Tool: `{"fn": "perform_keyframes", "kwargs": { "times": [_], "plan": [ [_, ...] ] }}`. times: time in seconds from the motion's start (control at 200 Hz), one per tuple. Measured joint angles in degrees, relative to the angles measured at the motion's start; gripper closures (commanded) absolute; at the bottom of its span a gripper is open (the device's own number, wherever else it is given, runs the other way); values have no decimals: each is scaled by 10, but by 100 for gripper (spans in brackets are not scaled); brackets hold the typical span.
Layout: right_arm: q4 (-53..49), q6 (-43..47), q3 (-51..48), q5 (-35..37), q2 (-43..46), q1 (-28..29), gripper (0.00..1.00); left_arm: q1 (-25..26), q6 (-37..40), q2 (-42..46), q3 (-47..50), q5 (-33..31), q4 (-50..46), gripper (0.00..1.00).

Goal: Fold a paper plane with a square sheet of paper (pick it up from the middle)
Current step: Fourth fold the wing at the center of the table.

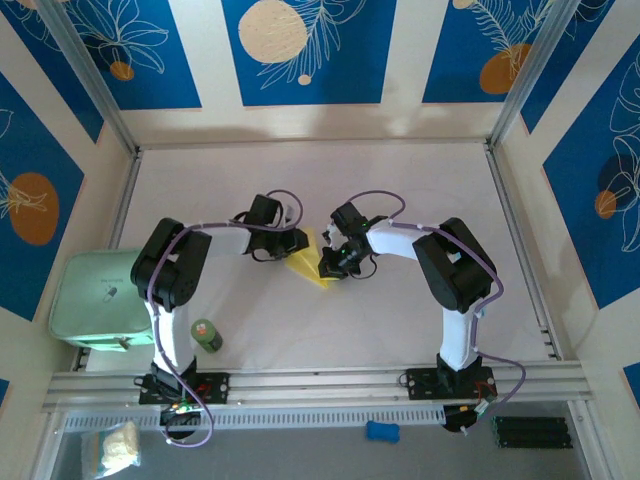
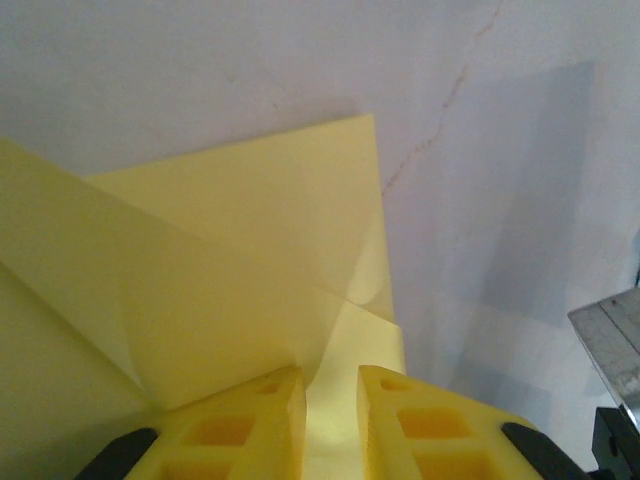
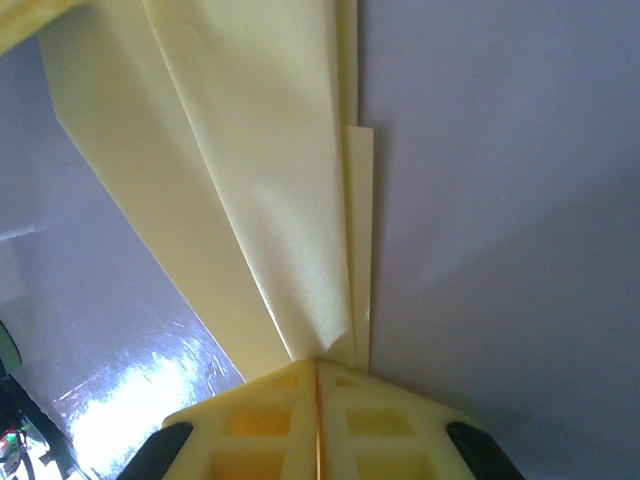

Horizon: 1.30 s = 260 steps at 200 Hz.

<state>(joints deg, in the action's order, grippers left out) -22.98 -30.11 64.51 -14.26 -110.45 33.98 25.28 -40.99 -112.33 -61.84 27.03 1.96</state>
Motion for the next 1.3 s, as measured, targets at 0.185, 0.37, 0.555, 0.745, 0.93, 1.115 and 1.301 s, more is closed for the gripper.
{"fn": "perform_keyframes", "kwargs": {
  "times": [0.185,0.37,0.555,0.745,0.93,1.115,1.301],
  "plan": [
    [0,4,0,7,1,0,92,-26,22,-14,-24,6,-20,76],
    [0,9,-1,17,4,3,92,-50,25,-20,-33,10,-22,75],
    [0,21,-1,19,5,5,92,-77,29,-33,-59,5,-38,75],
    [-2,37,0,19,5,5,92,-107,39,-33,-68,-16,-46,74],
    [-2,47,0,16,5,4,92,-110,7,33,-20,-27,-29,74],
    [-5,53,0,7,5,-1,92,-87,-61,129,68,-24,39,75],
    [-9,58,0,1,5,-4,92,-31,-104,111,80,-13,77,79]
  ]
}}
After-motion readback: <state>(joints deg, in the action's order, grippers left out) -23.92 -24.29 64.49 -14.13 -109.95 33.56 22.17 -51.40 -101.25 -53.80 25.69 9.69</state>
